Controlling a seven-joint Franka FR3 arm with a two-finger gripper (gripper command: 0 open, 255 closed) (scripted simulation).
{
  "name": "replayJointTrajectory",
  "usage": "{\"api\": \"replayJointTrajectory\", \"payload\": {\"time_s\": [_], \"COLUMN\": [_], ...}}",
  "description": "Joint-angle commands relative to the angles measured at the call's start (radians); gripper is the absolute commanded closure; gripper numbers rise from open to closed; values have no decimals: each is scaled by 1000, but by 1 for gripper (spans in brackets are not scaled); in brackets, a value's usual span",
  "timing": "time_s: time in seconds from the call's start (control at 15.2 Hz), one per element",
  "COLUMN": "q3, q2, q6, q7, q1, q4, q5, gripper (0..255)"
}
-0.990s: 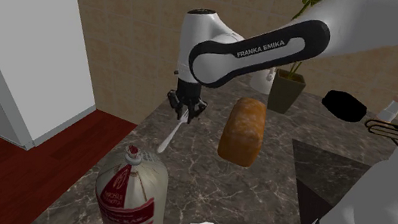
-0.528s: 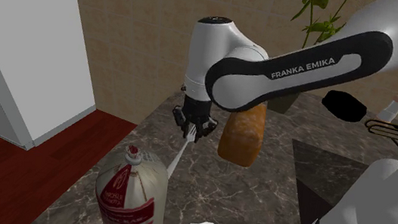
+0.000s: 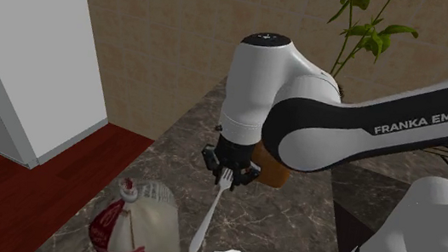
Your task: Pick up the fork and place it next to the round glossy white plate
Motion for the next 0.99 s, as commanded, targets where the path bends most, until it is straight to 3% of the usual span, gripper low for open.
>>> {"api": "replayJointTrajectory", "payload": {"time_s": [0.0,0.79,0.92], "q3": [8,44,44], "q2": [7,121,120], "q6": [26,218,218], "q7": [9,54,54], "q1": [2,-15,-15], "q4": [-19,-105,-105], "q5": [1,-40,-40], "gripper": [255,255,255]}}
